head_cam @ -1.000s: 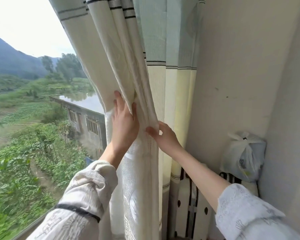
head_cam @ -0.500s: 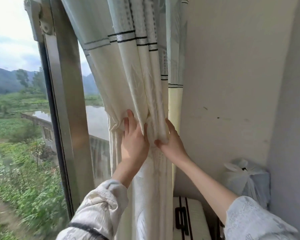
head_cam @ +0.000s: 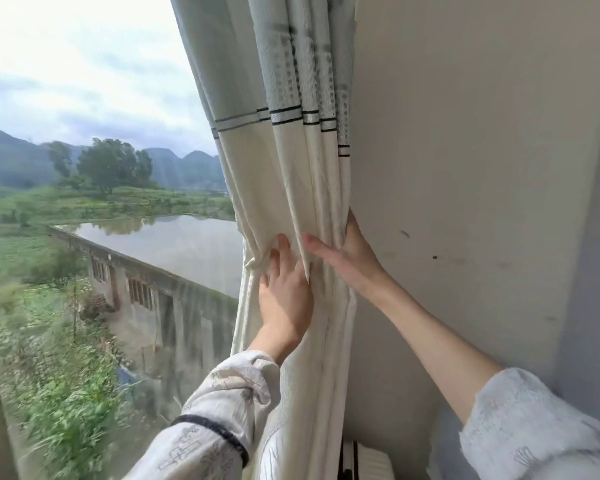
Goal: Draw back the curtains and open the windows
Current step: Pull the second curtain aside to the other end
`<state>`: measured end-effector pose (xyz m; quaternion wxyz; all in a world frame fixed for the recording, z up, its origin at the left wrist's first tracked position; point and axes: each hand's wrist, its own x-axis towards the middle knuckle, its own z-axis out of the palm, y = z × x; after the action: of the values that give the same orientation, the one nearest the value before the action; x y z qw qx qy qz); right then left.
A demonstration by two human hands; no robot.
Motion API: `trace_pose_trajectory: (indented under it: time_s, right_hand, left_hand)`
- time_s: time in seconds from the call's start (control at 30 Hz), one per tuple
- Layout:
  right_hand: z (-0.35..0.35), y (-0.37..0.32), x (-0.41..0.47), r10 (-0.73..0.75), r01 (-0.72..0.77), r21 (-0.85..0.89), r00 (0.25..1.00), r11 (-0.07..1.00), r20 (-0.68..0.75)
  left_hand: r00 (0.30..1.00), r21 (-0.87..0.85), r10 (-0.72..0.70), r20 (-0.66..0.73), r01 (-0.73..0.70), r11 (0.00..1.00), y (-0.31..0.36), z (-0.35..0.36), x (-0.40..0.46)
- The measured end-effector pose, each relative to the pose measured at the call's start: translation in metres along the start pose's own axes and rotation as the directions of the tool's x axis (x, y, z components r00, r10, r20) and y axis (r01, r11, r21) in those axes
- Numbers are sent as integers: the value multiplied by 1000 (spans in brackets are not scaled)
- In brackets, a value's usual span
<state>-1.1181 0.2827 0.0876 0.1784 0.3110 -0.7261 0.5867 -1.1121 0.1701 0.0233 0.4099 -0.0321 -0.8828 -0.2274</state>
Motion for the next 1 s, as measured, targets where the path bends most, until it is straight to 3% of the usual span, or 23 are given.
trace_pose_trajectory:
  time_s: [0.23,0.47,0.5,0.57,0.67,0.8,0.9,1.0]
  right_hand:
    - [-38,20,56,44,-67,-223,993,973,-107]
    - [-43,41,104,68,-78,-98,992,992,-109]
    - [-37,45,110,70,-77,-60,991,995,-116]
    - [-23,53,119,55,-54,8,989,998,-140]
    - [-5,57,125,19,-10,64,988,998,-155]
    - [8,65,141,8,1,51,984,999,-175]
    - [7,71,153,-16,5,-58,981,998,-192]
    - [1,79,166,-55,3,-213,969,977,-240]
  left_hand:
    - [992,142,-108,73,97,985,35,56,32]
    - [979,100,-14,203,-6,995,14,38,47]
    - [991,67,15,134,-25,997,5,32,49]
    - [990,-17,48,-134,-50,999,-7,21,52]
    - [903,-22,42,-428,-56,998,-16,16,70]
    - [820,-57,-28,-571,-6,998,-20,12,112]
    - [750,-99,-62,-658,-4,995,-21,10,143]
    - [767,-96,-76,-637,19,995,-23,16,168]
